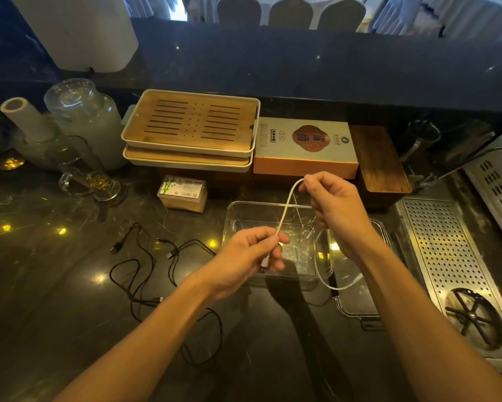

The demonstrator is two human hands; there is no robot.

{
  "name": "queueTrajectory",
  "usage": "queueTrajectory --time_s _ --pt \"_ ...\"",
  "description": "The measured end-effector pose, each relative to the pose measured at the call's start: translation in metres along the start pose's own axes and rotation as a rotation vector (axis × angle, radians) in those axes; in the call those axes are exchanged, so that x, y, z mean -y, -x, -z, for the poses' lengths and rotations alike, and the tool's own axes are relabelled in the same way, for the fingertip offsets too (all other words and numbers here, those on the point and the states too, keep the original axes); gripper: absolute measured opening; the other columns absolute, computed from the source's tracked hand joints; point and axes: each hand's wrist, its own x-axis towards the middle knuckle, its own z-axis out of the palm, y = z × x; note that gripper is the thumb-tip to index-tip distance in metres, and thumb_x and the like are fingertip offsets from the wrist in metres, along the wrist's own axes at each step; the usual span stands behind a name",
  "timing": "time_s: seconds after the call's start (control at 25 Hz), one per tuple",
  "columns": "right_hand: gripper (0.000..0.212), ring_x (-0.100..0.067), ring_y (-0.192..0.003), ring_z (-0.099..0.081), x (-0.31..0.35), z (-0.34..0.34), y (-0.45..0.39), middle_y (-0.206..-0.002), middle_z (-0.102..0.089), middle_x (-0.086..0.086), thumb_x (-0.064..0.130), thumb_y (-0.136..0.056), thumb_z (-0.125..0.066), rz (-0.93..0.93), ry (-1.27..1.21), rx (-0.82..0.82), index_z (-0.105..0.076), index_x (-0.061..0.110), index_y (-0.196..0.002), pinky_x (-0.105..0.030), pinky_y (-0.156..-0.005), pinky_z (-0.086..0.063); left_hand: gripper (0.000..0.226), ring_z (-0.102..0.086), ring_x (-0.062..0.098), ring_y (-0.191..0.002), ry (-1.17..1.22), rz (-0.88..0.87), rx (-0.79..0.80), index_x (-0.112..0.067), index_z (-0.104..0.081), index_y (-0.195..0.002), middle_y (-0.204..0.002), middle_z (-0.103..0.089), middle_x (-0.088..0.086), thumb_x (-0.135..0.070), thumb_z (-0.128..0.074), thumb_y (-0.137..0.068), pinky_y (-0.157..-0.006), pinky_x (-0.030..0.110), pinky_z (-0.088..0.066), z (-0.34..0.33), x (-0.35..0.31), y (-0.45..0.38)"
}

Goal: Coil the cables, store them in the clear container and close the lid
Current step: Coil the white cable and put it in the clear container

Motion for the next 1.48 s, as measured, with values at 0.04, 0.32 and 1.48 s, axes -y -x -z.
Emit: queueTrajectory --time_s 0.04,0.32,1.48 --pt "0.025 -0.002 -0.047 -0.036 0.003 -0.001 -0.002 -0.054 -0.049 0.014 0.031 -0.105 -0.055 0.005 0.009 0.001 -0.070 0.015 -0.094 -0.017 -0.045 -0.031 0.025 -0.061 0.013 -0.071 0.055 0.006 0.019 -0.005 -0.064 -0.117 -0.081 -0.063 0.001 -0.013 -0.044 -0.106 -0.064 0.023 -0.048 -0.004 -0.001 -0.001" --pt "0.028 0.000 -0.046 -0.039 -0.008 0.001 -0.005 -0.053 -0.049 0.013 0.032 -0.104 -0.057 -0.071 0.050 -0.043 -0.074 0.013 -0.094 -0.016 -0.048 -0.034 0.032 -0.042 0.009 -0.060 0.275 -0.068 0.097 -0.004 -0.061 -0.121 -0.071 -0.048 0.000 -0.022 -0.040 -0.106 -0.058 0.023 -0.036 -0.020 -0.010 -0.004" --pt "0.029 -0.012 -0.046 -0.029 -0.028 -0.012 0.033 -0.054 -0.038 0.006 0.034 -0.104 -0.057 -0.136 0.134 0.423 -0.071 0.010 -0.093 -0.030 -0.046 -0.026 0.026 -0.074 0.021 -0.100 0.694 -0.054 -0.313 -0.004 -0.067 -0.117 -0.108 -0.076 0.013 -0.017 -0.061 -0.097 -0.090 0.035 -0.060 0.006 -0.029 -0.018"
